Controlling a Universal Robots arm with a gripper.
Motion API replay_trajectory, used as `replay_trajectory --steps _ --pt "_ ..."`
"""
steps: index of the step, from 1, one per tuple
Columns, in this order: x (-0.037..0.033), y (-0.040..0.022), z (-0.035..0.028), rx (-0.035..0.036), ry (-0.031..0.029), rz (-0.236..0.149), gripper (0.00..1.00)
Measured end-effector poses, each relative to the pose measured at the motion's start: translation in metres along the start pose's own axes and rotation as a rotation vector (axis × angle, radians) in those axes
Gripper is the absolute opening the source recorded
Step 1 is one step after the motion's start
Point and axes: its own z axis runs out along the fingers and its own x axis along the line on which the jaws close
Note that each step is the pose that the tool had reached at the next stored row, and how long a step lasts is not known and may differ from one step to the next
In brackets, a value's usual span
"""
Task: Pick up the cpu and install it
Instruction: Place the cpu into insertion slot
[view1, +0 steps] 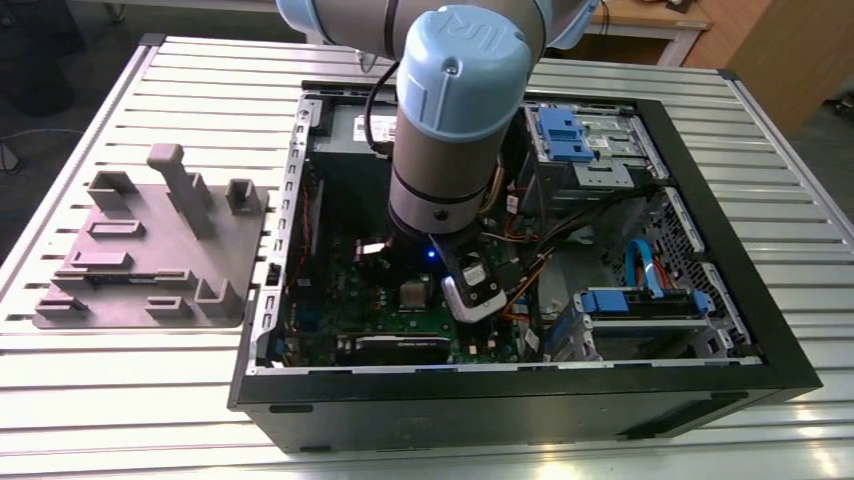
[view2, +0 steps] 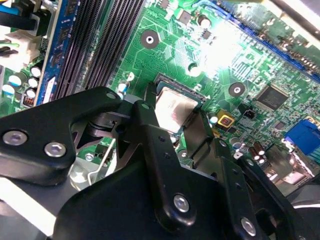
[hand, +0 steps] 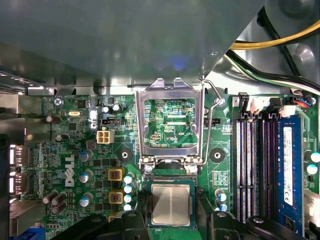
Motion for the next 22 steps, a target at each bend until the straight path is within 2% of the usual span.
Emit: replay_trajectory --steps 5,6,11,14,22 --pt "0.0002 0.0 0.0003 -0.0001 0.0002 0.0 0.48" --pt "0.0001 0.0 0.0005 0.0 -0.0001 0.0 0.55" --pt "-0.0001 0.0001 0.001 -0.0009 -0.0004 0.0 0.55" --pt "0.0001 0.0001 -0.0025 -0.0001 0.0 0.0 0.55" --pt "0.0007 0.0005 -0.0169 0.0002 0.0041 0.0 0.53"
